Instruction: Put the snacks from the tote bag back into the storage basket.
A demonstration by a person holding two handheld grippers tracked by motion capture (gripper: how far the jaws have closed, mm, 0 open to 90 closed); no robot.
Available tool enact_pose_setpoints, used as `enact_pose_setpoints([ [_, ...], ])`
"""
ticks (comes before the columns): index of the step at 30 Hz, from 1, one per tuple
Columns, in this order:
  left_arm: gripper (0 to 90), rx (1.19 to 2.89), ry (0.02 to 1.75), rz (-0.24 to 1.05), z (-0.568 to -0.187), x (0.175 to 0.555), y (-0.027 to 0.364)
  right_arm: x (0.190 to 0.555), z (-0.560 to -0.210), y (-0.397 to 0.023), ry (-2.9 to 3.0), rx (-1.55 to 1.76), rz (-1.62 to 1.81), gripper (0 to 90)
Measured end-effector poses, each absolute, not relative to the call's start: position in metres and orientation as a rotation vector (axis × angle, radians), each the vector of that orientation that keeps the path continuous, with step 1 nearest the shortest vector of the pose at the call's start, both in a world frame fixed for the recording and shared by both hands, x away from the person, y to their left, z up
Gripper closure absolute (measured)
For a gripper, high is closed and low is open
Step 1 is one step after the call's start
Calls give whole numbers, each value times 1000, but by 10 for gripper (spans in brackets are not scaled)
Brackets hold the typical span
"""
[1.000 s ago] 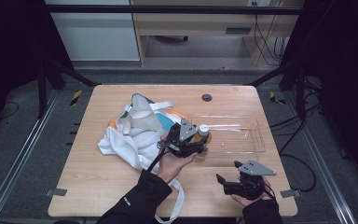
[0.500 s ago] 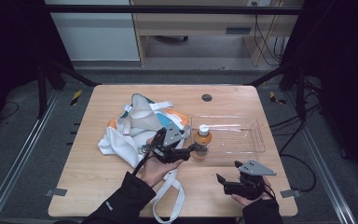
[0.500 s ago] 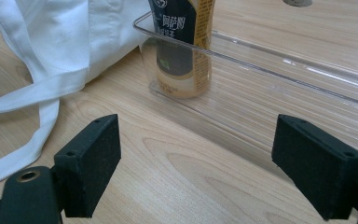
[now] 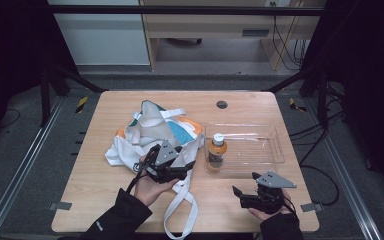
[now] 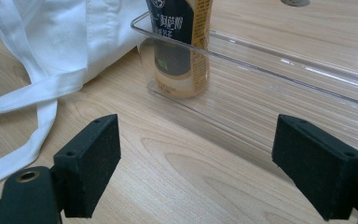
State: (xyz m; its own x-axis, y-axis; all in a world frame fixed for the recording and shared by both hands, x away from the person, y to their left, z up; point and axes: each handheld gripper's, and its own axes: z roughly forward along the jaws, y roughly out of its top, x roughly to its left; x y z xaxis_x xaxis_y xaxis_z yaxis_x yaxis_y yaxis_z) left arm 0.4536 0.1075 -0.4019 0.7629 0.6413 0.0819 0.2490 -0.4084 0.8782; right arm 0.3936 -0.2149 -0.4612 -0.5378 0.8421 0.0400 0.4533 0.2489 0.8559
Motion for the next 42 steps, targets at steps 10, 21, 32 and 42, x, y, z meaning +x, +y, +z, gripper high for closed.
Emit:
enact_pose_setpoints([
  [10,340,1974,689,510,-411,441,134,393,-461,-215,2091,1177,1220,155],
  [21,330,1975,742,511,-427,430,171,393,-461,-215,2092,1167,1220,154],
  [32,319,1943,803,533,-435,425,205,393,-461,-215,2095,1167,1219,151],
  [42,311,1935,865,556,-443,419,233,394,-461,-215,2095,1163,1215,147],
])
